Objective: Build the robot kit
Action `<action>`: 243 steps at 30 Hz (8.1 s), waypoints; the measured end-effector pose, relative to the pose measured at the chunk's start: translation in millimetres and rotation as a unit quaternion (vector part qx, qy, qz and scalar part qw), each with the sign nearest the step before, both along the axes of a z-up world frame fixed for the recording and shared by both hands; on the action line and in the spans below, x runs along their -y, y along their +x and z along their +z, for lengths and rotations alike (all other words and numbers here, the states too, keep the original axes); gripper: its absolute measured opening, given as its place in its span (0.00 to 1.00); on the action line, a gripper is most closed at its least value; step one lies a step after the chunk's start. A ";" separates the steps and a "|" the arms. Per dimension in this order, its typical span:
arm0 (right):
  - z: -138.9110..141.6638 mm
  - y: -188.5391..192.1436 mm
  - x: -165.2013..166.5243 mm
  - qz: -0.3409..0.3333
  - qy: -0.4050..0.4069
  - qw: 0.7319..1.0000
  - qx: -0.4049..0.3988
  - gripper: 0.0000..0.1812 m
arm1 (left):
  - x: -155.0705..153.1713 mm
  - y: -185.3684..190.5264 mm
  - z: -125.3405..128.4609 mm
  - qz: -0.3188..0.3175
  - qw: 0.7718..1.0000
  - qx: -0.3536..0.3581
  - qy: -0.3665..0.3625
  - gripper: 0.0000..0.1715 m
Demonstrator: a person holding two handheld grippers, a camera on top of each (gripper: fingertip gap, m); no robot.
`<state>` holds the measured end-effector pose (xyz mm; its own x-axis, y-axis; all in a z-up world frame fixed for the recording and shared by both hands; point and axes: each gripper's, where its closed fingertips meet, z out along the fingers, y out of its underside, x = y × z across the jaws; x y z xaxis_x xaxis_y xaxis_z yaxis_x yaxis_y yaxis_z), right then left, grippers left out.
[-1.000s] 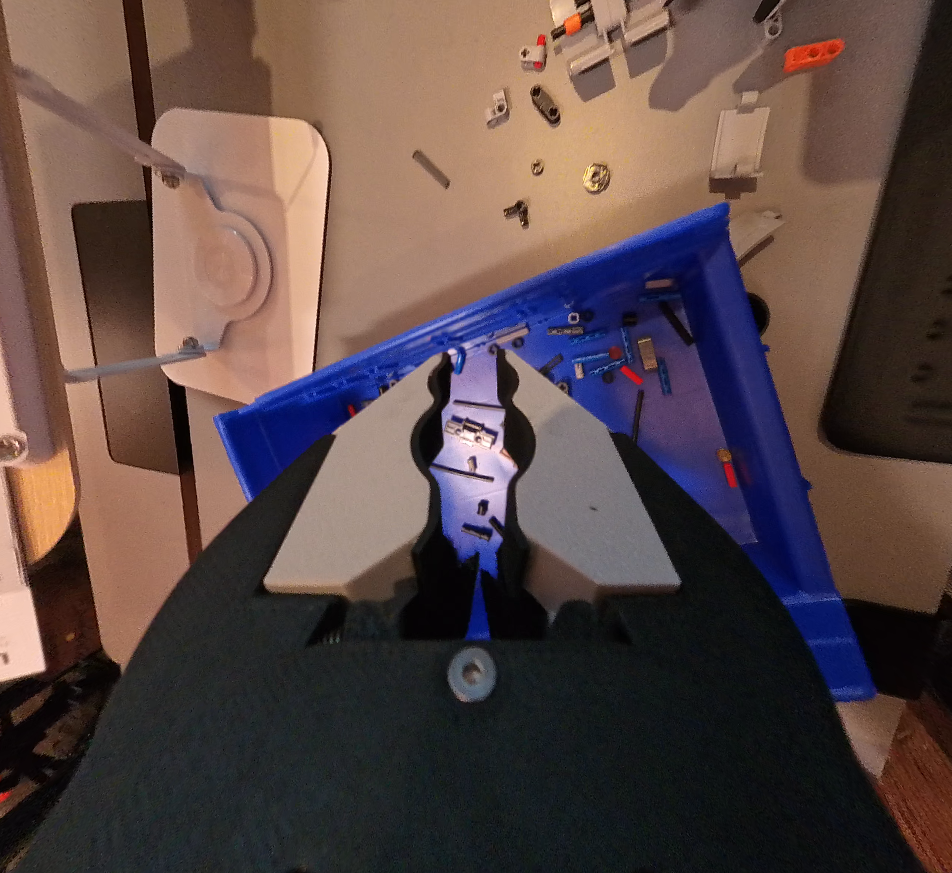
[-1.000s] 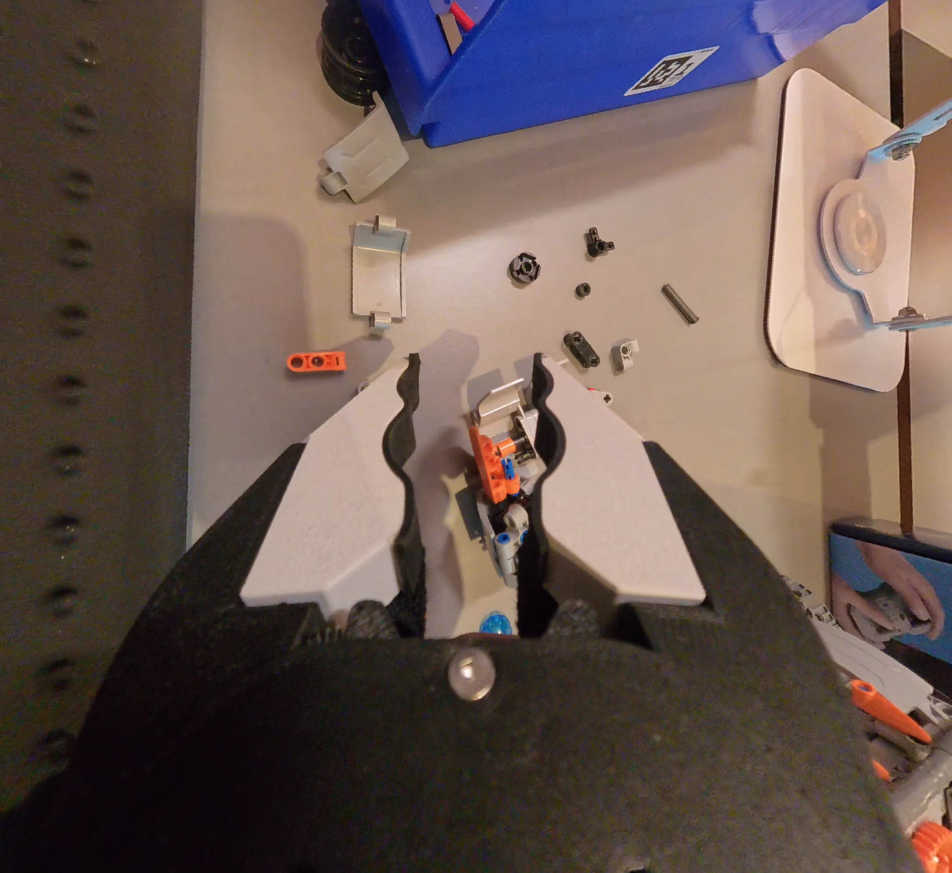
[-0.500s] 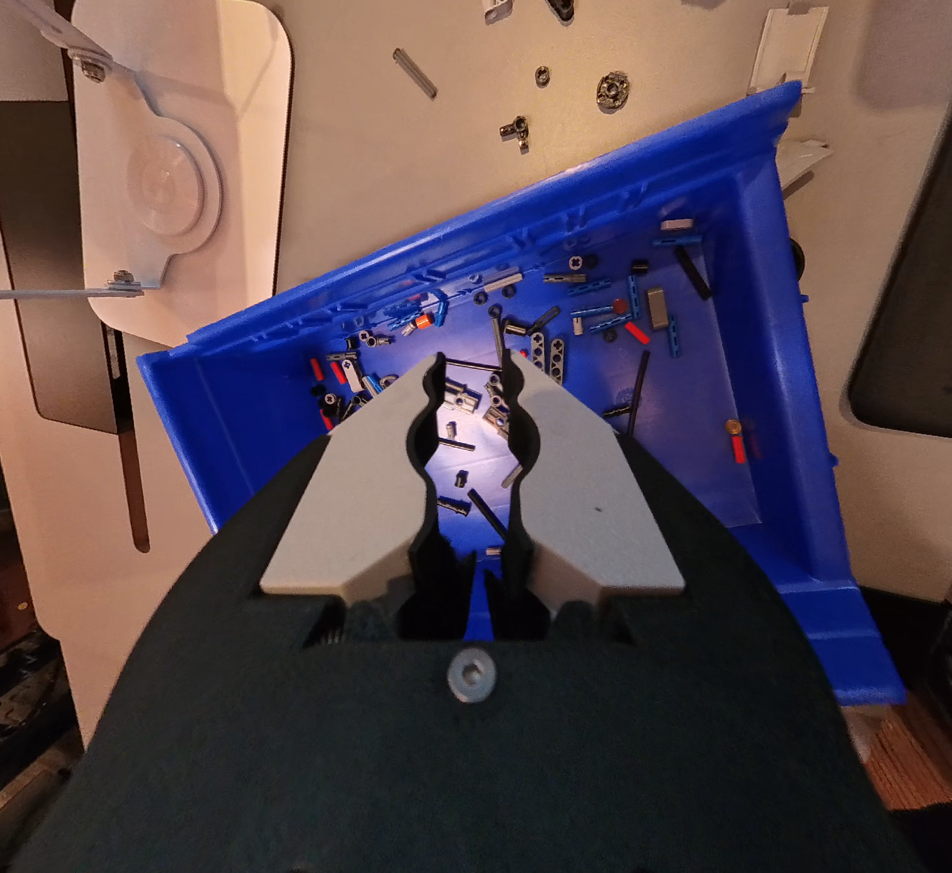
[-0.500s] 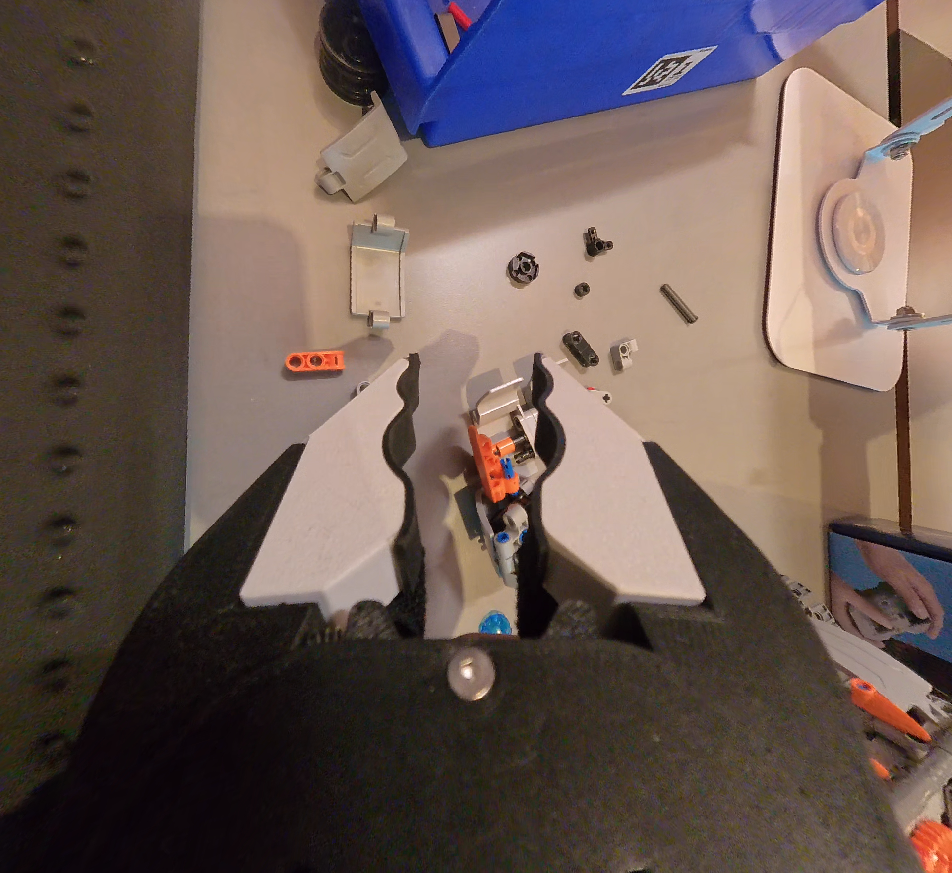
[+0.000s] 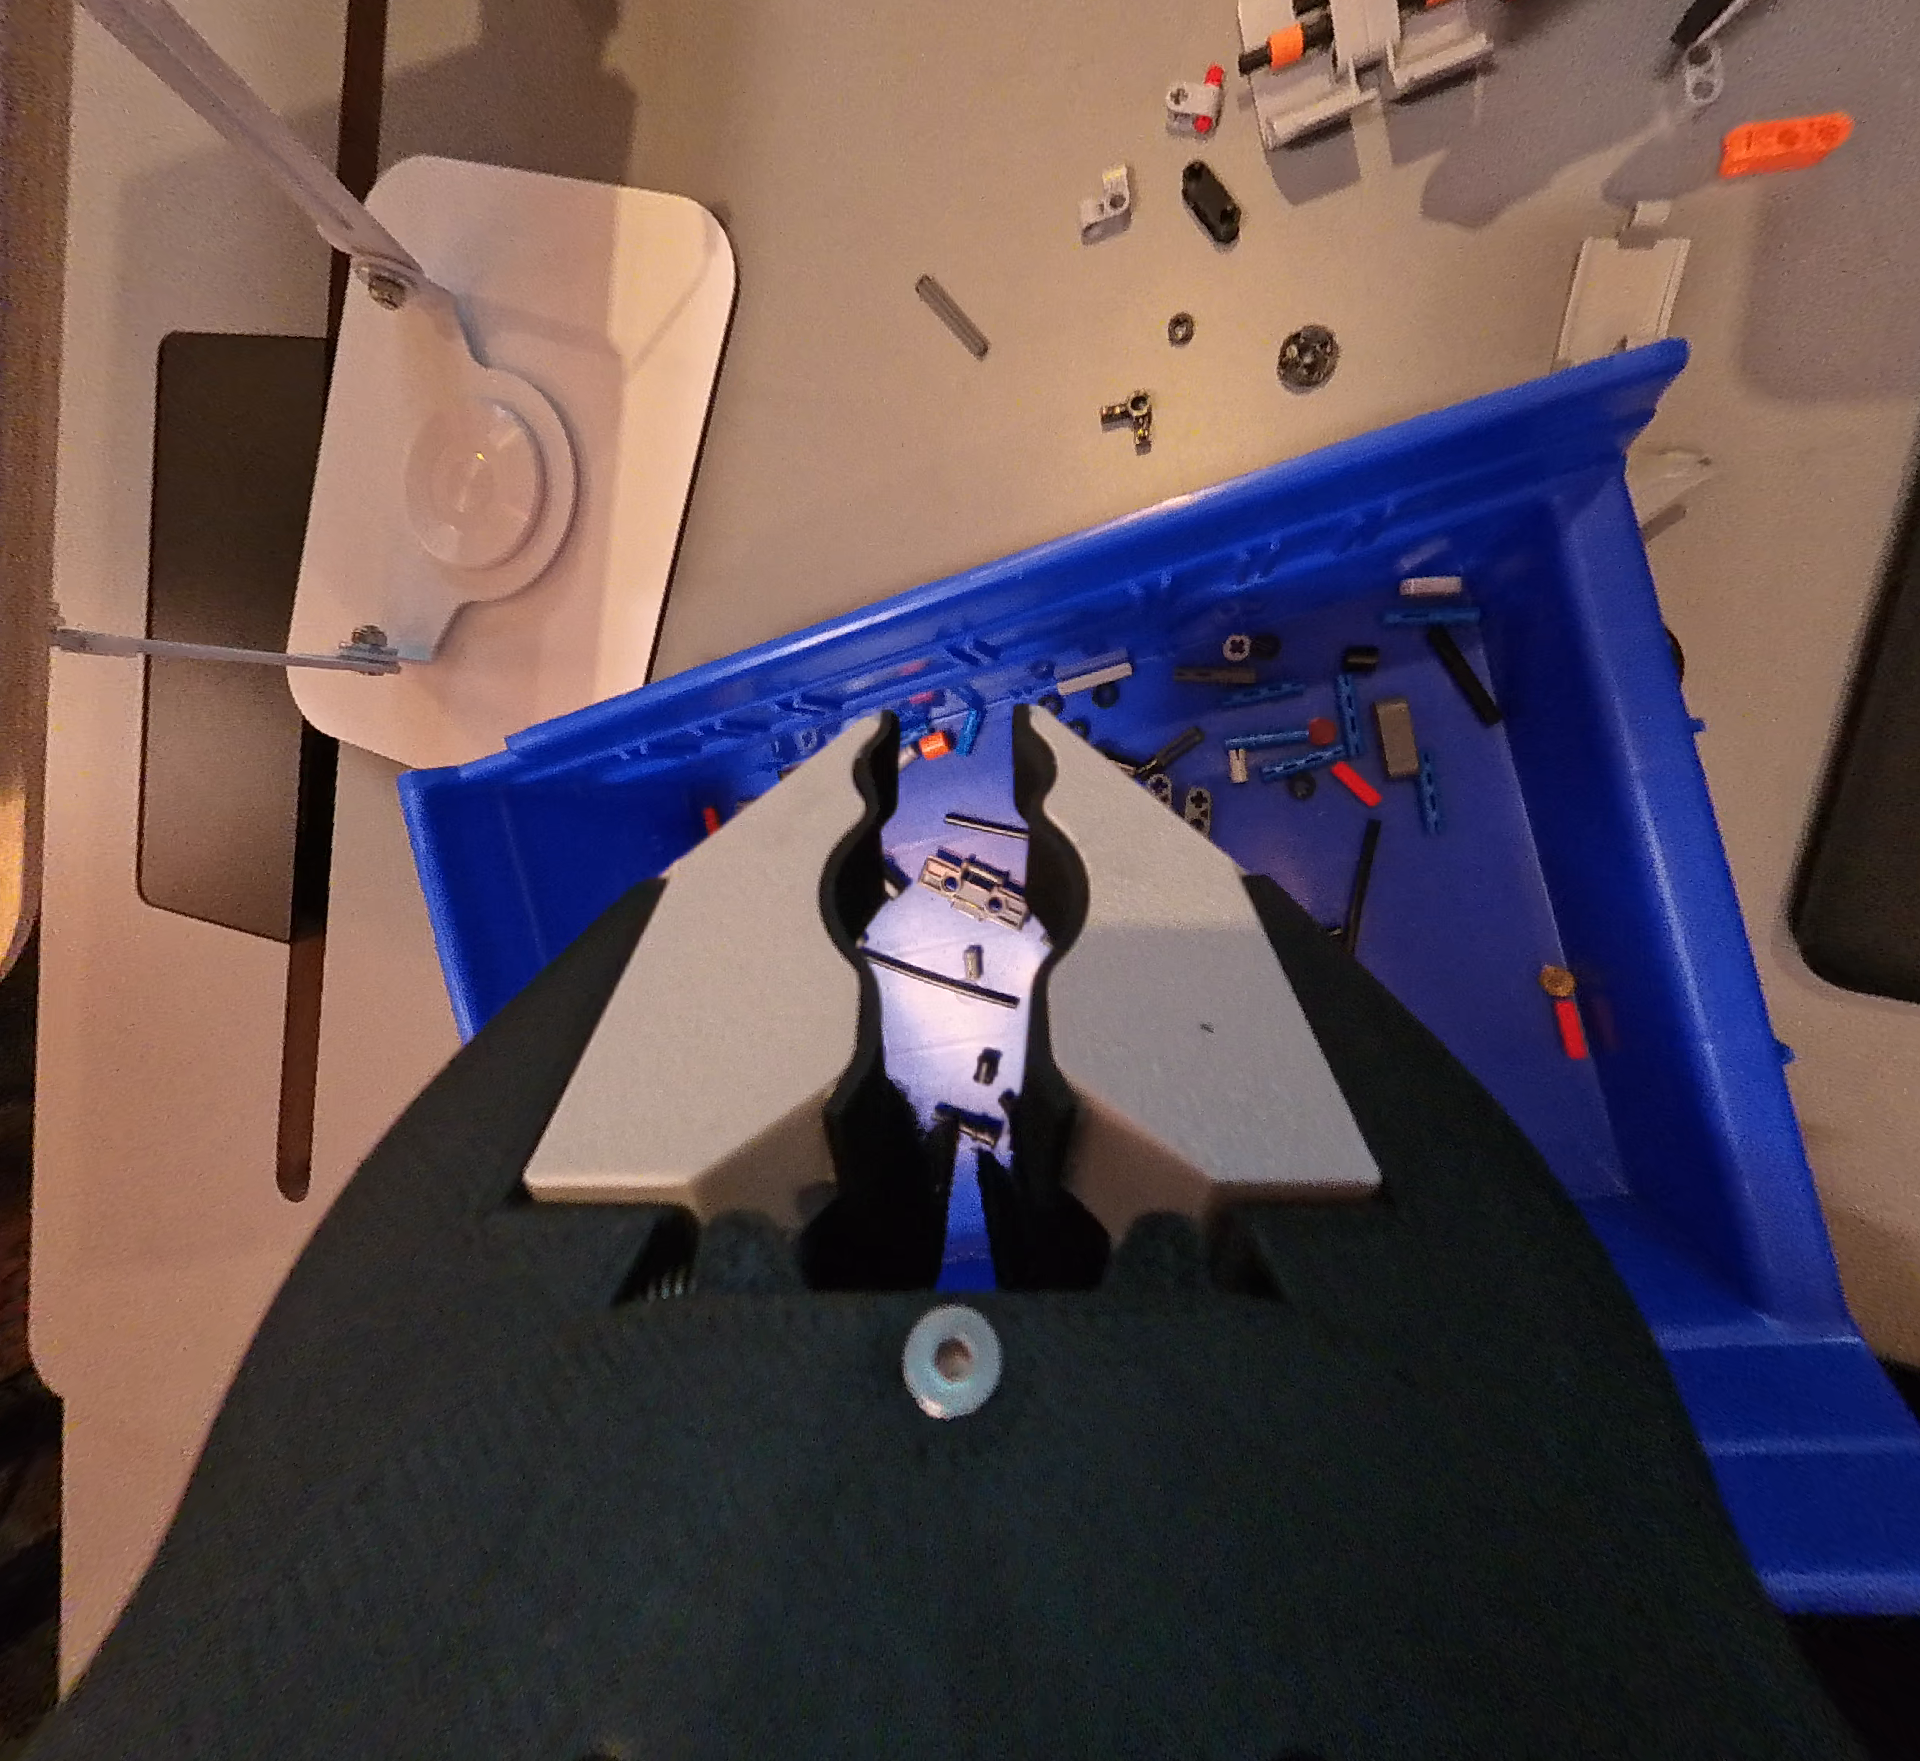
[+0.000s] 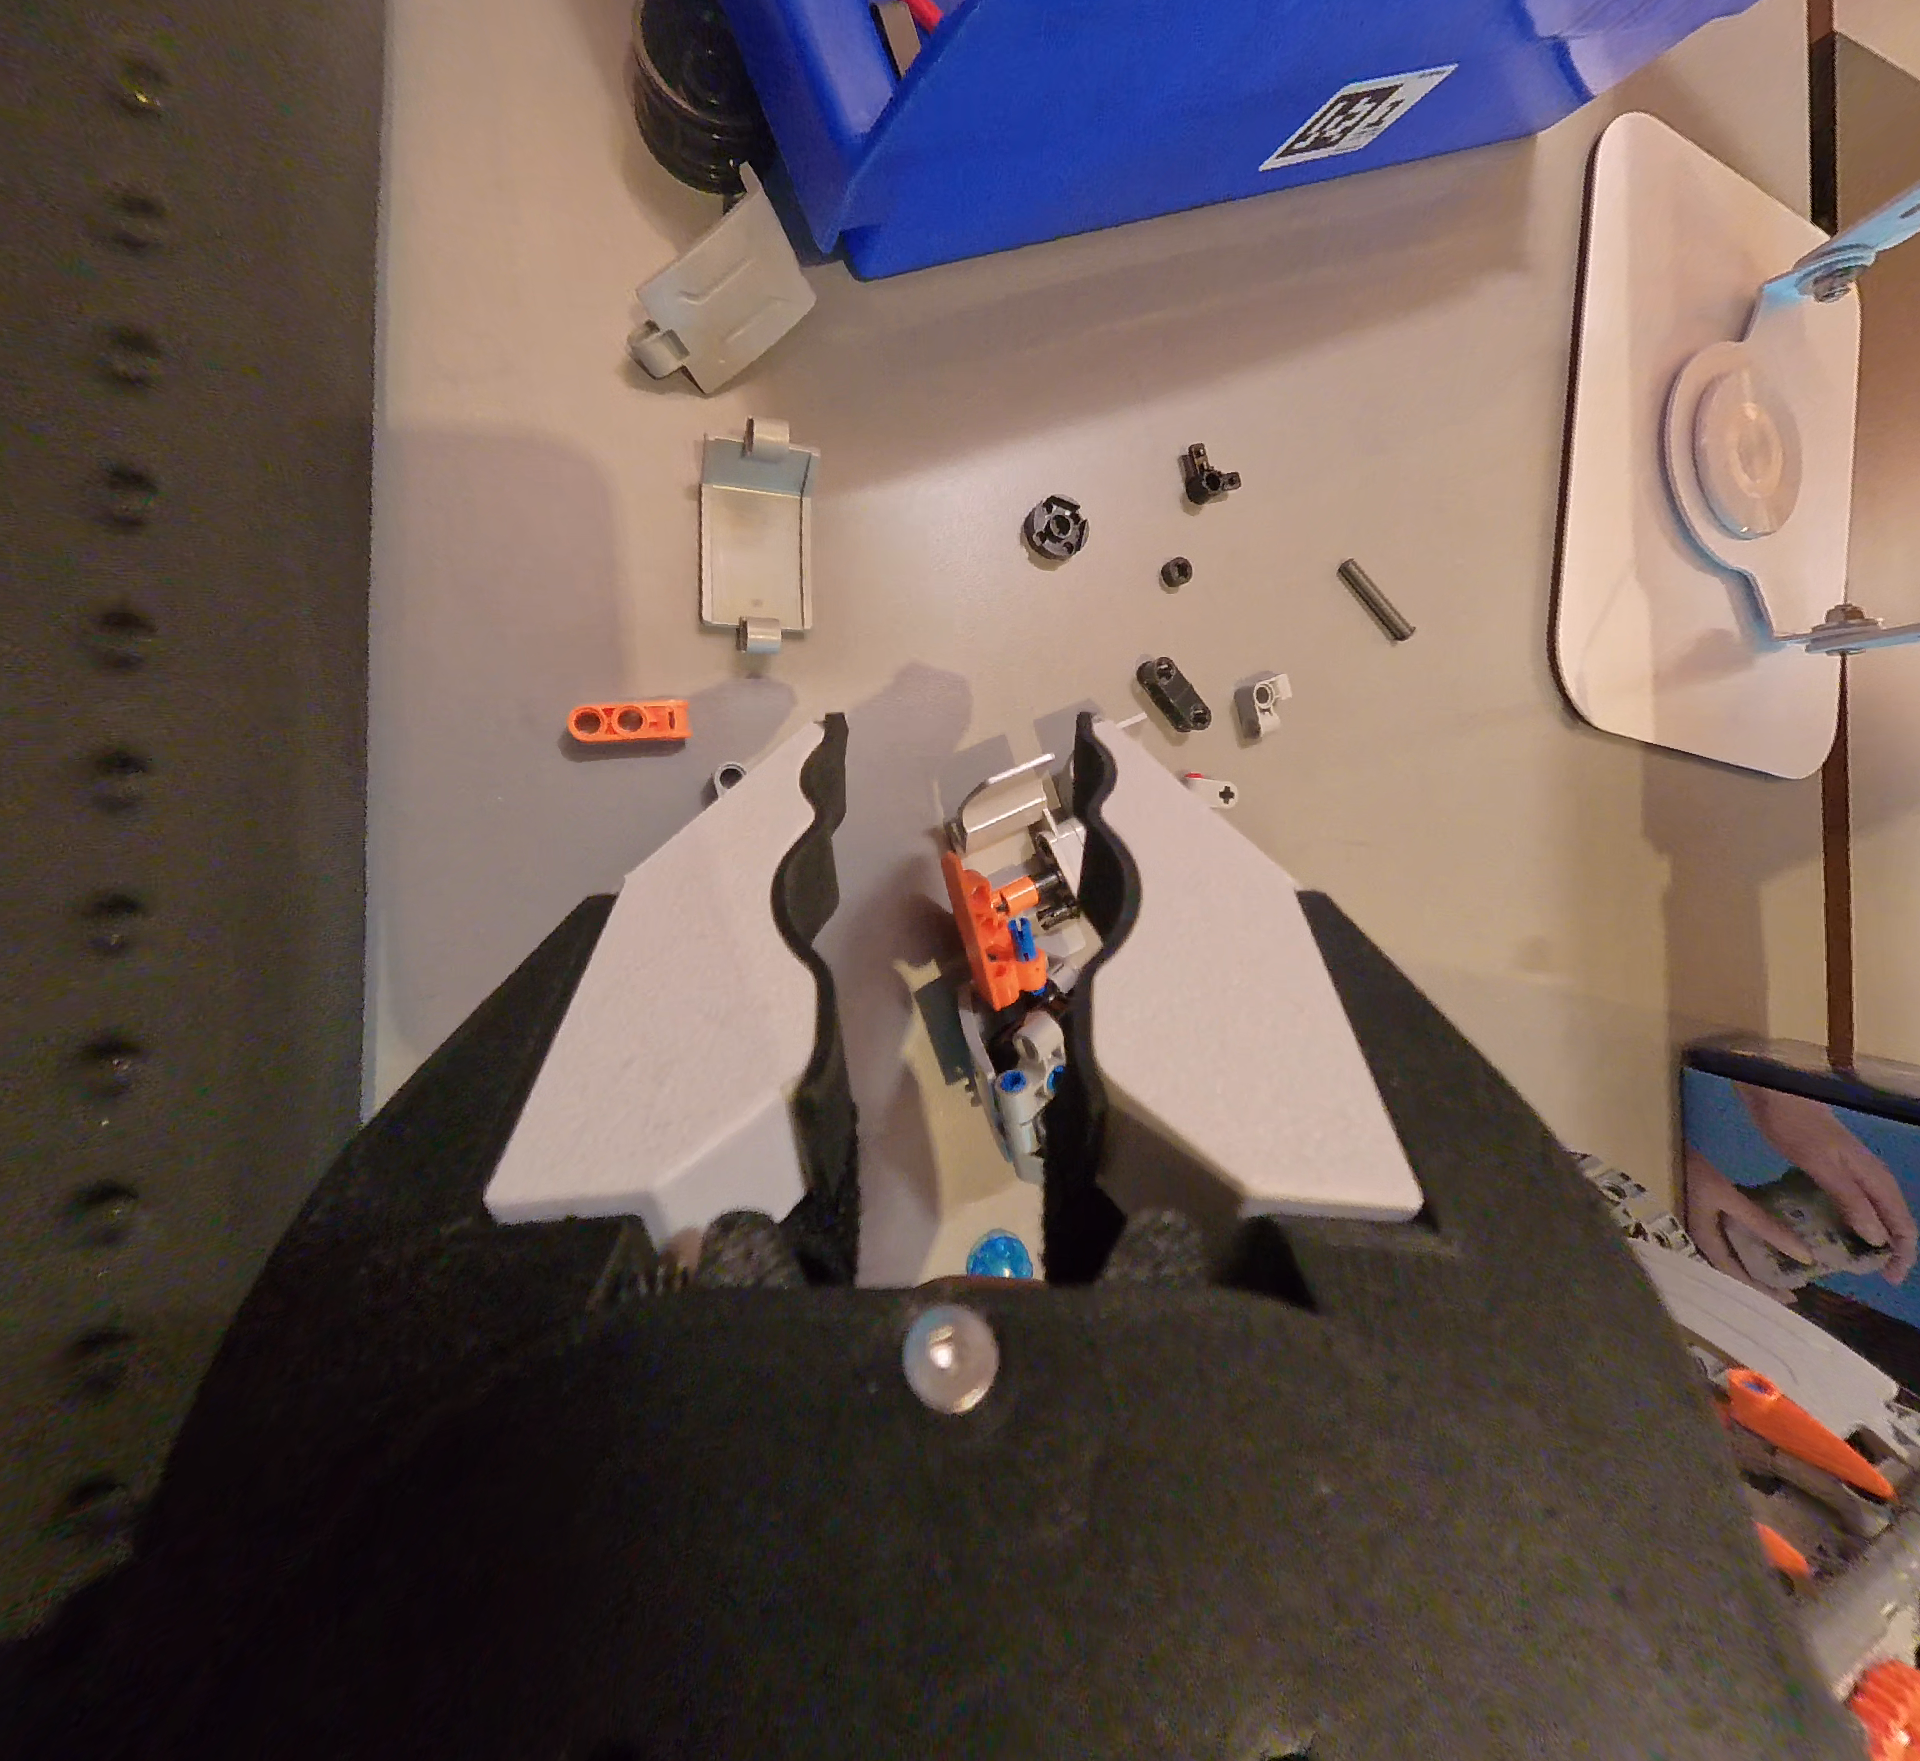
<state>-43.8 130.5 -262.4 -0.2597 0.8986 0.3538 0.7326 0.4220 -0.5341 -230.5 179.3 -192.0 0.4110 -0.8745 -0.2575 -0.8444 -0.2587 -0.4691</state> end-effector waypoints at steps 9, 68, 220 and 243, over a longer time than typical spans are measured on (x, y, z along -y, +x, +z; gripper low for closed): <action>-1.3 -0.6 -0.3 -0.001 -0.001 1.000 0.001 0.23 | -2.0 -15.0 2.8 0.001 1.000 -0.023 0.008 0.11; -3.6 -0.4 1.2 0.004 -0.010 1.000 0.003 0.23 | -35.4 -21.7 -106.1 0.056 0.989 -0.037 -0.129 0.19; -7.3 6.7 4.1 0.007 0.002 1.000 0.015 0.23 | 50.5 -56.4 -45.7 0.048 0.970 -0.147 -0.189 0.11; -8.5 7.1 4.5 0.008 0.000 1.000 0.017 0.23 | 78.7 -70.3 -92.9 0.032 0.940 -0.236 -0.244 0.17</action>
